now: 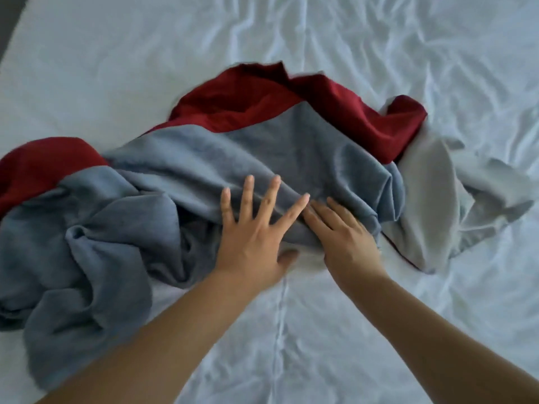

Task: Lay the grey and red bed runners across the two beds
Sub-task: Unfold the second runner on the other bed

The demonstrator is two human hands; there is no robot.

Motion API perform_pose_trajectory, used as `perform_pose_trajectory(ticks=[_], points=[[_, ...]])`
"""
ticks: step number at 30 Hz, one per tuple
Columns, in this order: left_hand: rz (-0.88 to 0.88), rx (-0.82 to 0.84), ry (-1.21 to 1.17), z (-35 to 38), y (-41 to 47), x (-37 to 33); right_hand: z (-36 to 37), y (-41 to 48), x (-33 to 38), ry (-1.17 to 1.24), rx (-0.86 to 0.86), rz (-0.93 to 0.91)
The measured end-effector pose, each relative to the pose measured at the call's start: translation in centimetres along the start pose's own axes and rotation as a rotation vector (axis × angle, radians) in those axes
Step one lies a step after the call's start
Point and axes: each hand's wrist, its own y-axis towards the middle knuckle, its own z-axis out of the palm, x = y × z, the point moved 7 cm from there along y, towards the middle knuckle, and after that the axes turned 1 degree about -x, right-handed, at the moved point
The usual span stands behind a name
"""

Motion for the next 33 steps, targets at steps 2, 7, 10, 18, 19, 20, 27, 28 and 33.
perform_pose_trajectory(ticks=[2, 7, 10, 18, 19, 20, 27, 28, 33], points=[[-0.003, 0.046, 0.026, 1.2, 0.7, -2.5, -1.0, -0.9, -1.2, -0.042, -0.022, -0.047], [0.061, 0.111, 0.029, 3.0, 1.2, -9.0, -2.3, -6.2, -6.6, -0.093, -0.054, -0.048], [0.142, 0.133, 0.011, 3.5, 0.7, -13.6, -3.3, -10.3, -10.9, -0.087, -0.066, -0.002], [0.320, 0.022, 0.071, 3.4, 0.0, -22.0, -6.4, -19.7, -23.2, -0.208, -0.013, 0.269], [0.304, 0.025, 0.055, 3.5, 0.2, -22.0, -6.4, -20.5, -23.9, -0.213, -0.007, 0.310], [0.282, 0.036, 0.045, 3.7, 0.3, -21.8, -6.2, -21.1, -24.3, -0.212, -0.001, 0.345], [0.250, -0.111, 0.025, 4.3, -1.0, -19.8, -2.9, -21.3, -16.0, -0.151, 0.031, 0.266], [0.250, -0.130, 0.021, 4.2, -1.3, -19.3, -2.4, -20.7, -13.4, -0.101, 0.038, 0.185], [0.211, -0.122, 0.081, 2.8, -4.4, -13.0, 0.9, -16.4, -1.0, 0.064, 0.084, -0.125]])
